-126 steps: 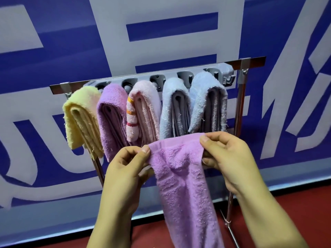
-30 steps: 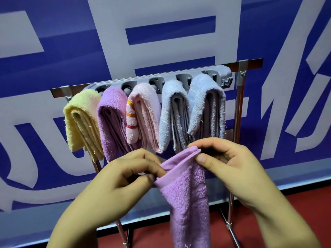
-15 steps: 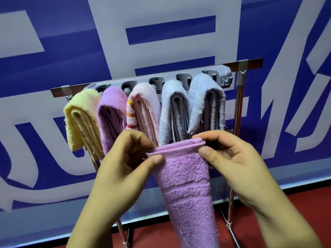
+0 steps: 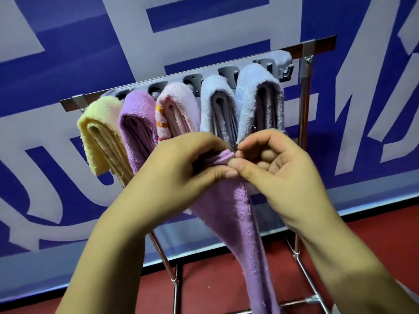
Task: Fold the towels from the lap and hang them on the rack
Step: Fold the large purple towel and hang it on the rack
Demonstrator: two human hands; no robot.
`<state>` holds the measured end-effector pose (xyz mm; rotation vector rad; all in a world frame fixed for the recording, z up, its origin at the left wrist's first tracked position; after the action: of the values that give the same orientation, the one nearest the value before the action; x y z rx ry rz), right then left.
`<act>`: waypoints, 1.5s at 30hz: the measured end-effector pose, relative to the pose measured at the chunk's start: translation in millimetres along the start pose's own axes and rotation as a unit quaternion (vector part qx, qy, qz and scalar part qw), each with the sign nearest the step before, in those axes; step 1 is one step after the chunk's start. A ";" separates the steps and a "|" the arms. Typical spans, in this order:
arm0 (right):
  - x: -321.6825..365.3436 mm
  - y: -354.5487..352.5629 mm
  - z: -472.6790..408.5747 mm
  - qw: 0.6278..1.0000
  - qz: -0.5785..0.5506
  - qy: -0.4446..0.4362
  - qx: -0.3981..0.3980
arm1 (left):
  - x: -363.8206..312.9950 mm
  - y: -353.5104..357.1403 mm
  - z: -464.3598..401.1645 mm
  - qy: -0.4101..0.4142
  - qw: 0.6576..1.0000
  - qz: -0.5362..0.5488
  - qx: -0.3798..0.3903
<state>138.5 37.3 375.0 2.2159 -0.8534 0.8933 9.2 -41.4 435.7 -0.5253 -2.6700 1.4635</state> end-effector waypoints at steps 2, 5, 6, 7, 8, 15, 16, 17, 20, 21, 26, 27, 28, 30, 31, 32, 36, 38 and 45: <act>-5.9 -4.0 2.3 0.999 -0.032 0.023 0.011 | 2.0 -2.8 -1.6 -0.007 1.000 0.001 0.007; -25.9 -17.1 10.5 0.994 -0.032 0.083 0.057 | 7.0 -7.2 -3.4 -0.024 1.000 0.007 -0.010; -36.3 -21.7 15.8 0.990 -0.007 0.111 0.088 | 9.0 -9.7 -4.0 -0.034 0.999 0.014 -0.020; -47.0 -25.2 22.5 0.983 0.027 0.139 0.119 | 10.7 -12.6 -4.7 -0.045 0.998 0.022 -0.027; -57.8 -28.0 29.9 0.974 0.065 0.164 0.141 | 12.0 -15.8 -5.8 -0.053 0.998 0.030 -0.032; -80.4 -34.3 42.3 0.974 0.117 0.170 0.092 | 11.9 -29.4 -12.1 -0.063 0.998 0.017 -0.027; -79.8 -34.5 40.5 0.976 0.113 0.167 0.087 | 12.8 -30.7 -12.5 -0.060 0.998 0.012 -0.030; -79.3 -34.4 39.0 0.977 0.113 0.160 0.084 | 13.5 -32.0 -12.9 -0.056 0.998 0.001 -0.033; -76.8 -32.4 36.5 0.980 0.103 0.146 0.089 | 16.9 -34.7 -14.4 -0.043 0.998 -0.027 -0.043; -76.8 -31.9 35.9 0.980 0.101 0.142 0.091 | 18.3 -34.9 -14.6 -0.041 0.998 -0.031 -0.045; -81.4 -33.3 34.6 0.981 0.105 0.138 0.084 | 22.5 -37.2 -14.5 -0.049 0.997 -0.026 -0.044; -82.2 -34.5 34.4 0.982 0.098 0.138 0.083 | 22.6 -38.8 -14.5 -0.048 0.998 -0.024 -0.045; -82.1 -35.8 34.3 0.983 0.092 0.136 0.083 | 22.4 -40.7 -15.2 -0.047 0.998 -0.022 -0.046; -80.6 -38.9 33.5 0.983 0.092 0.131 0.086 | 21.2 -44.8 -17.6 -0.047 0.997 -0.022 -0.052; -79.4 -40.2 33.0 0.983 0.092 0.129 0.090 | 20.9 -46.8 -19.4 -0.047 0.997 -0.024 -0.056; -78.3 -41.1 32.6 0.983 0.094 0.129 0.093 | 20.8 -48.7 -21.3 -0.047 0.997 -0.026 -0.060; -76.4 -43.5 29.3 0.983 0.100 0.126 0.084 | 22.2 -54.3 -28.4 -0.051 0.996 -0.024 -0.074; -77.2 -44.6 29.0 0.983 0.109 0.122 0.081 | 23.1 -55.1 -30.3 -0.053 0.996 -0.018 -0.073; -75.0 -46.2 36.6 0.950 0.277 0.059 0.133 | 24.4 -53.4 -31.6 -0.071 0.995 -0.014 -0.074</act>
<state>143.5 64.8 283.7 2.1388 -1.4021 1.4616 -21.6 -34.5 494.5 -0.4059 -2.8989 1.3519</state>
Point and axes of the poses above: each hand's wrist, its own z-axis away from the middle knuckle, its own y-axis out of the palm, x = y × z, the point moved 1 cm from there along -z, towards the middle knuckle, and after that the axes turned 5 degrees about -z, right-handed, at the moved point
